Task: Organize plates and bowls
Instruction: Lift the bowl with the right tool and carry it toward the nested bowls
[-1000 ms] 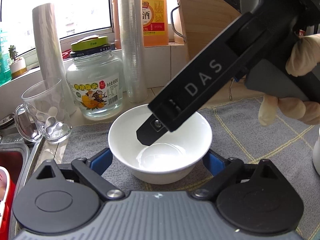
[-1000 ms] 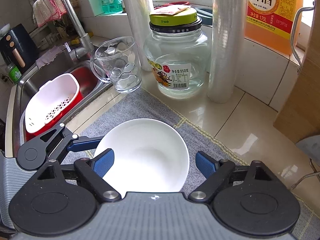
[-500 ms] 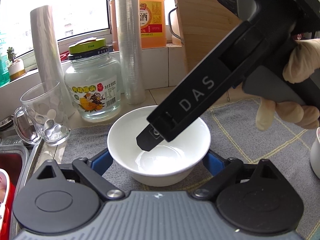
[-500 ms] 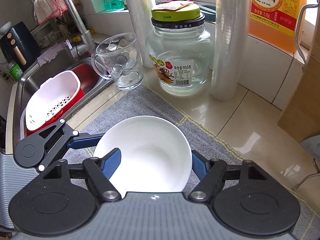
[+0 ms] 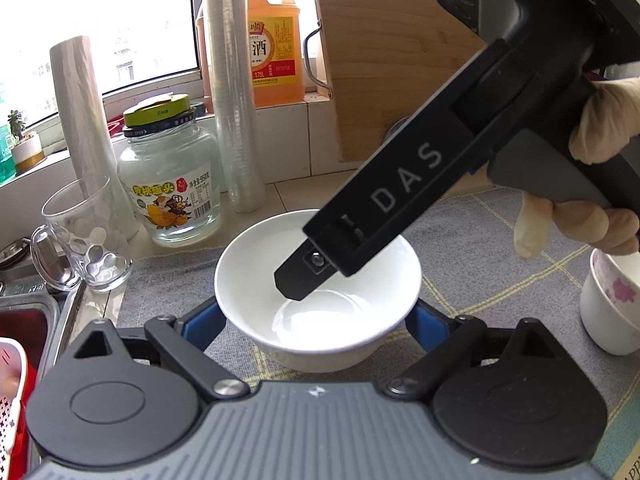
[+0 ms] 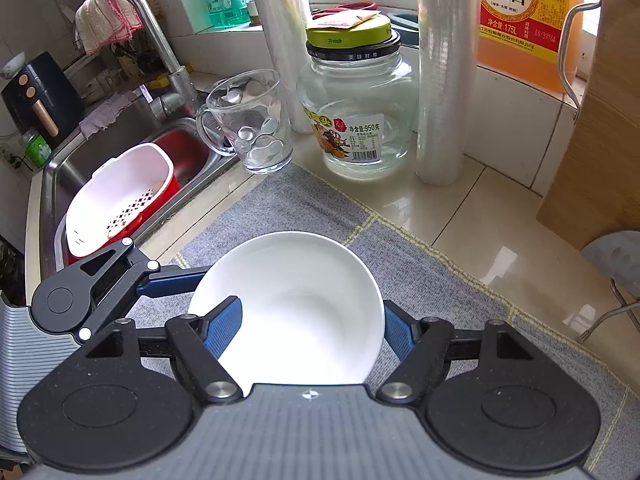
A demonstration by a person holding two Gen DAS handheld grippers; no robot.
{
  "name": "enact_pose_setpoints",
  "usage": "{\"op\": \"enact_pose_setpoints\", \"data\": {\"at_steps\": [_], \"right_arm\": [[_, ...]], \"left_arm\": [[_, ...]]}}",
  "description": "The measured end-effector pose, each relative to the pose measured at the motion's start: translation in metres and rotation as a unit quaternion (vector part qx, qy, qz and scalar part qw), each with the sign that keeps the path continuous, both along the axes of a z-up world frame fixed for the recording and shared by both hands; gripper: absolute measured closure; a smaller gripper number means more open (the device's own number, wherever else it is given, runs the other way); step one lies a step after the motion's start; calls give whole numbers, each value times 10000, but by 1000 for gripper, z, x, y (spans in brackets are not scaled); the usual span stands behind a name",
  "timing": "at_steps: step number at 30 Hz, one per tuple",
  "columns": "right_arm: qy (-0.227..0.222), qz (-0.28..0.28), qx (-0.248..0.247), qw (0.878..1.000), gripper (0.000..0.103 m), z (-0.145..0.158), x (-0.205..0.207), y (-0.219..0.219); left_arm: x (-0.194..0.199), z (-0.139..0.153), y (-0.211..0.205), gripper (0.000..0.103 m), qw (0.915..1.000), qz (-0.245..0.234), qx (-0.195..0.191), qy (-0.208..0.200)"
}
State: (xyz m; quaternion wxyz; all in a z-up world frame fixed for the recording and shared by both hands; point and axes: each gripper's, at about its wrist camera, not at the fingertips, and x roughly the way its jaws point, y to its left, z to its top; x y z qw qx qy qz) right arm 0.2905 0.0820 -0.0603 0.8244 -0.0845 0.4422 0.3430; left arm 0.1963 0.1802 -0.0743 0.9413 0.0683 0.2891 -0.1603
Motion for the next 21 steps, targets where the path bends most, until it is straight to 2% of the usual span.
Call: {"op": "enact_pose_setpoints", "data": {"at_steps": [21], "right_arm": [[7, 3, 309, 9995, 21, 23, -83, -48]], "left_arm": [[-72, 28, -34, 8, 9996, -179, -5, 232]]}}
